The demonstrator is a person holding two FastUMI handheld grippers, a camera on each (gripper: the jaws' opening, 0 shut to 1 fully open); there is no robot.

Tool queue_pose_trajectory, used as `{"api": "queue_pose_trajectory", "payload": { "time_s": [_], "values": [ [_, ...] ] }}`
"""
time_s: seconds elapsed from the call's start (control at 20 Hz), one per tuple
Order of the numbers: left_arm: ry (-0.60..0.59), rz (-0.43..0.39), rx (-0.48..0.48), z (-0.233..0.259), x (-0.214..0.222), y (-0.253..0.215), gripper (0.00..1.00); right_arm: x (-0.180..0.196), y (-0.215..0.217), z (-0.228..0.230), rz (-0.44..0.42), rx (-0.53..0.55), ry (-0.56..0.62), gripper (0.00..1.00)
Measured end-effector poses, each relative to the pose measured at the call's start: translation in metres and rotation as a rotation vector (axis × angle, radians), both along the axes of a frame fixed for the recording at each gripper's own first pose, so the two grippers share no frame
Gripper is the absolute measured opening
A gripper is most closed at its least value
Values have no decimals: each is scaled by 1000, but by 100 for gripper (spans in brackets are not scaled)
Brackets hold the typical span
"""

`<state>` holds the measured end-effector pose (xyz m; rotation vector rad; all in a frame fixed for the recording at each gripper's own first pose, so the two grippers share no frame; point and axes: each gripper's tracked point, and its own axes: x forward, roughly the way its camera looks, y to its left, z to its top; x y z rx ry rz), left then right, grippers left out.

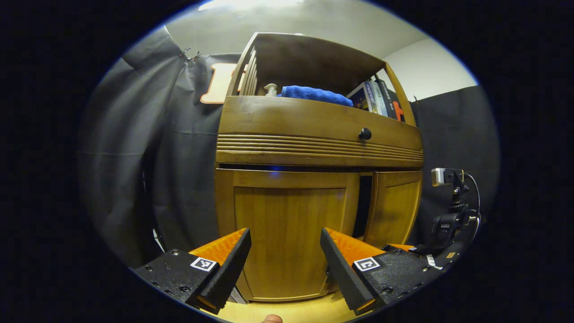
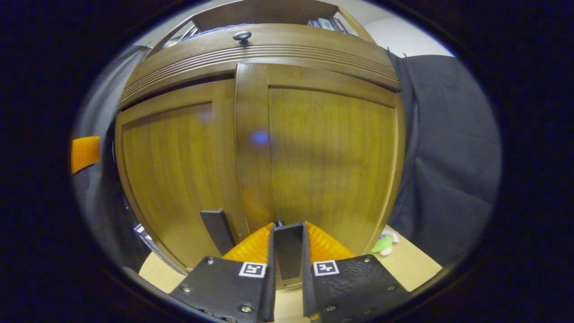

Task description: Open the right door of the double-door shoe cabinet with the right hand, and open the left door with the left hand.

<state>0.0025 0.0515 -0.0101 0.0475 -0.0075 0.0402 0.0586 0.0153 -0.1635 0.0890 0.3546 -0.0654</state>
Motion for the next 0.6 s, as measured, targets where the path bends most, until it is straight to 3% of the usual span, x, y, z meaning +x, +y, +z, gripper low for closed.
{"api": "queue_pose_trajectory", "payload": {
  "time_s": [0.1,0.15,0.55,0.6],
  "values": [
    [1,-24,-1,-1,1,-7,92,-10,-5,1,-15,0,-1,24],
    [2,-34,-4,-1,2,-10,95,-15,-8,1,-22,2,-1,24],
    [6,-96,-14,-2,0,-36,92,-59,-39,7,-98,22,1,27],
    [8,-105,-16,-3,-2,-39,95,-63,-43,8,-108,23,0,23]
  ]
}}
